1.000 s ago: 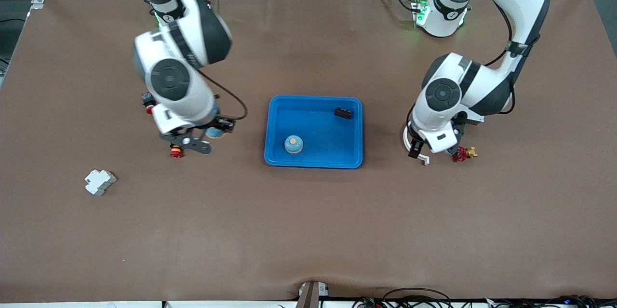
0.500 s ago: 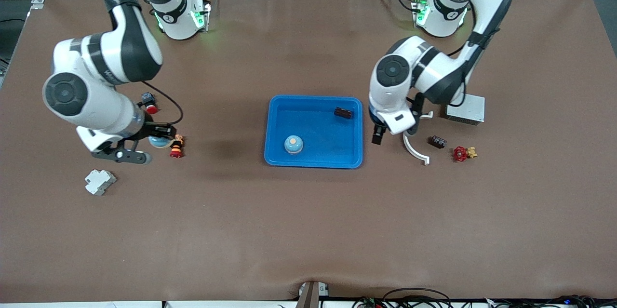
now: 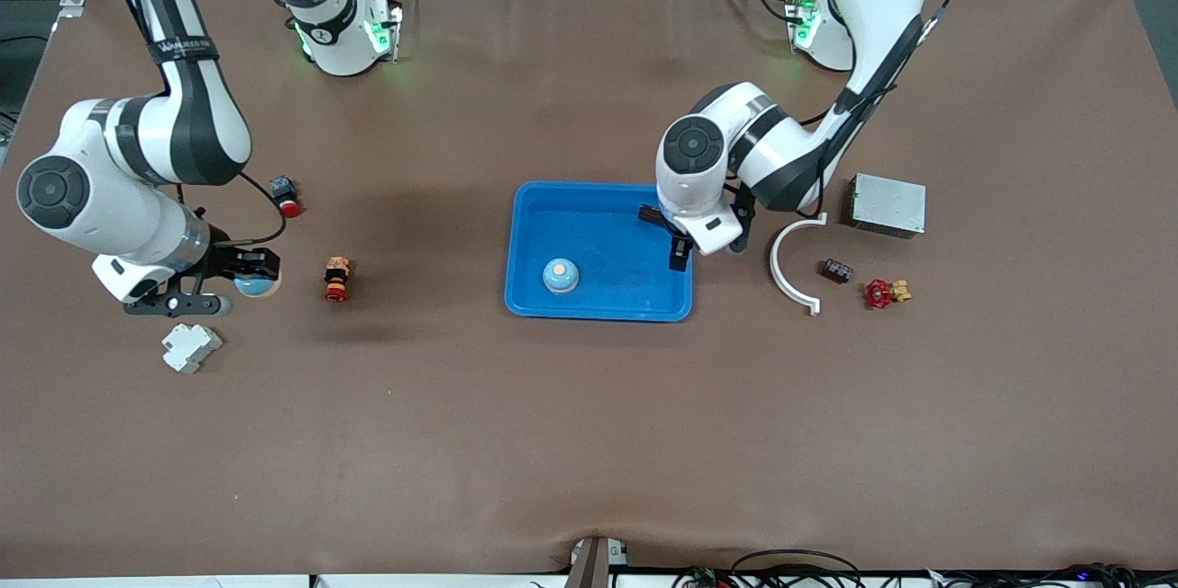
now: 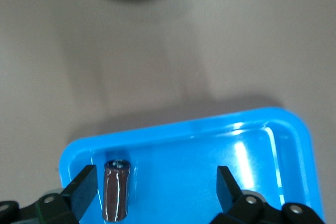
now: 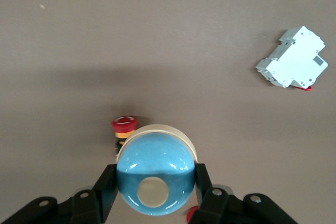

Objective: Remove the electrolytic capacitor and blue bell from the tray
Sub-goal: 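Grasp the capacitor with the left gripper while the right gripper lowers the bell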

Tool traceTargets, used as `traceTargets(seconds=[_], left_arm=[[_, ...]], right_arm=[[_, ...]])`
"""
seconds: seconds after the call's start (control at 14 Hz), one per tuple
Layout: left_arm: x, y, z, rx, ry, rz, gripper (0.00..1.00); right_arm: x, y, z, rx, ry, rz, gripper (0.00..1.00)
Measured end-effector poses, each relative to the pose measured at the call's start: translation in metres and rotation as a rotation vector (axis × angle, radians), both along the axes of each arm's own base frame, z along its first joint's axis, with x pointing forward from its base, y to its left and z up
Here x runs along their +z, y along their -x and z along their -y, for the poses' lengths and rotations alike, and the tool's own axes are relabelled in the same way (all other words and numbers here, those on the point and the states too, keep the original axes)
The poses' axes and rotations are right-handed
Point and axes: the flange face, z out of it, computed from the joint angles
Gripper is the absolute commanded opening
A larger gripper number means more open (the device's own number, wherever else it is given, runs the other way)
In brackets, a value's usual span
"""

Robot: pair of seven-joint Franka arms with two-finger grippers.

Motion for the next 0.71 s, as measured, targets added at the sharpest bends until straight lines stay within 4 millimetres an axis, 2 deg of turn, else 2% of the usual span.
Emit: traceTargets(seconds=[0.29, 0.5, 0.71], left_arm=[[-0.033, 0.008, 0.023, -0.014, -0.001, -0.041, 1.0], [-0.046, 0.021, 0.032, -0.035, -0.013, -0.065, 1.0], [-0.056, 0.026, 0.034, -0.043, -0.02, -0.082, 1.0]], right_arm=[[-0.037, 0.02, 0.032, 0.036, -0.006, 0.037, 0.0], [-0.06, 0.037, 0.053, 0.049, -0.008, 0.056, 0.0], [-0.073, 0.049, 0.066, 0.044, -0.008, 0.064, 0.0]])
